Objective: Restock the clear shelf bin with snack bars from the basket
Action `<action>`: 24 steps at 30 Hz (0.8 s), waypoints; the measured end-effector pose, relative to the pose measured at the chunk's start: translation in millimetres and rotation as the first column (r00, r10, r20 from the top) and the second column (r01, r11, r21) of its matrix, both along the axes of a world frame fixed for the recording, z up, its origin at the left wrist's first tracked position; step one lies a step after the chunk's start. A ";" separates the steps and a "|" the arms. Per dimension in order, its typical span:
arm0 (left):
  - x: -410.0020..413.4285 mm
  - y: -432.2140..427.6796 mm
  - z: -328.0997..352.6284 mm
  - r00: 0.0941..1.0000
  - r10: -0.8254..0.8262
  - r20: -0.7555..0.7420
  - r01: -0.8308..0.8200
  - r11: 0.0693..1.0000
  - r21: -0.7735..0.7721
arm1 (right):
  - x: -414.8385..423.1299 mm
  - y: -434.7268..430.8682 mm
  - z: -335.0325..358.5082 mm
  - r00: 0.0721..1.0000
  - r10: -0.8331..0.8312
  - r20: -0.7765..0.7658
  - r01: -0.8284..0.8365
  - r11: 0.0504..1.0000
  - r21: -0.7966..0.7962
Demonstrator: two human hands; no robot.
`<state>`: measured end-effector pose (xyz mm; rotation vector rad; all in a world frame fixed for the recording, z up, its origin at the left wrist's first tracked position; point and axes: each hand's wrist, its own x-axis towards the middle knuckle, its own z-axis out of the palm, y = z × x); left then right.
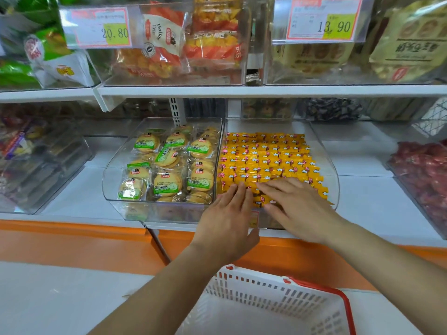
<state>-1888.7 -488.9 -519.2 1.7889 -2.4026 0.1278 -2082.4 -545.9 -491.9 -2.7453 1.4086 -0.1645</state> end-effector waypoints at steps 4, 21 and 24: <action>-2.5 0.6 3.4 0.999 0.040 -0.008 -0.040 0.999 -0.012 | 7.5 -0.3 -7.8 0.994 -0.006 -0.105 -0.004 0.995 -0.098; -35.9 -7.5 4.2 0.977 0.212 -0.015 -0.211 0.976 0.049 | -11.4 -5.2 -17.0 0.969 -0.243 0.042 0.238 0.965 0.111; -27.7 -13.9 13.1 0.983 0.185 0.005 -0.185 0.979 0.085 | -6.7 -10.3 -19.3 0.959 -0.280 0.040 0.272 0.952 0.140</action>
